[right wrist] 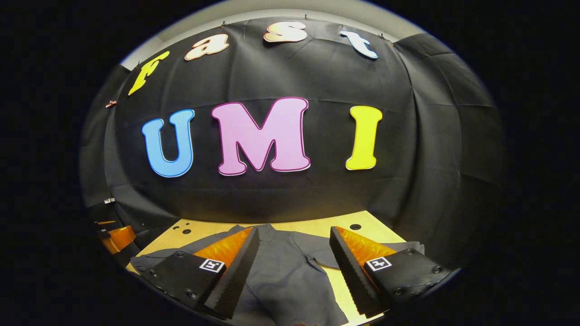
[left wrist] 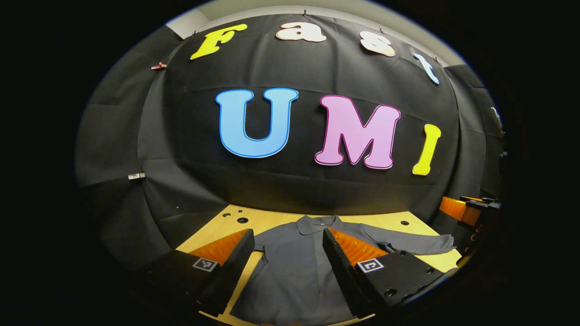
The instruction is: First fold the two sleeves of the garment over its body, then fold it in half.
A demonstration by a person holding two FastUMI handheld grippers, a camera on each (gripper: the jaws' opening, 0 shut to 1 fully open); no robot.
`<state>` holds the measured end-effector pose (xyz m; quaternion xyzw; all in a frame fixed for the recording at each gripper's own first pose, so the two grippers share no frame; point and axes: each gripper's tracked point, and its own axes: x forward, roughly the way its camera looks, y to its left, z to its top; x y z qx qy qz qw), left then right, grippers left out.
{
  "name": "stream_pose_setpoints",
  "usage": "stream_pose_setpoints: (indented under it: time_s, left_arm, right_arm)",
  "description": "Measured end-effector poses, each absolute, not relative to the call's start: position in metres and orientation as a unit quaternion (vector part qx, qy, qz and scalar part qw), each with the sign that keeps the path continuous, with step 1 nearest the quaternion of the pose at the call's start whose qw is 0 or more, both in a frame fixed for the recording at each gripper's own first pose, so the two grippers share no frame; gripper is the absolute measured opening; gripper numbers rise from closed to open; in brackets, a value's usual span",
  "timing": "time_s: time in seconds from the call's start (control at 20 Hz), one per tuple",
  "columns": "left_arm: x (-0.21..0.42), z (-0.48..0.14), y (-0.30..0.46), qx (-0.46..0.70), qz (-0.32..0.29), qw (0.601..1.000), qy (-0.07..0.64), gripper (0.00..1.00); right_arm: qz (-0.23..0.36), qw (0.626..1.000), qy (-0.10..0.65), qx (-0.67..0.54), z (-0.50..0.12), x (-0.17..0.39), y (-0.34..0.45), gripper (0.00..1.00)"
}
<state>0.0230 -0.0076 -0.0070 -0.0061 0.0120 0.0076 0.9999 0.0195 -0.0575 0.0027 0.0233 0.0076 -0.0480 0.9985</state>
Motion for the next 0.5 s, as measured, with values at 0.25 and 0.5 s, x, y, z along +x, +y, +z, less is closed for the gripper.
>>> stream_pose_setpoints:
  time_s: [0.25, 0.5]
  left_arm:
    - [0.029, -0.013, -0.017, -0.002, -0.001, 1.0, 0.02, 0.96]
    - [0.035, -0.019, -0.023, 0.002, -0.004, 1.0, 0.03, 0.96]
  right_arm:
    - [-0.052, 0.998, 0.011, 0.016, 0.001, 0.025, -0.066, 0.98]
    - [-0.052, 0.998, 0.024, 0.007, -0.007, 0.03, -0.077, 0.98]
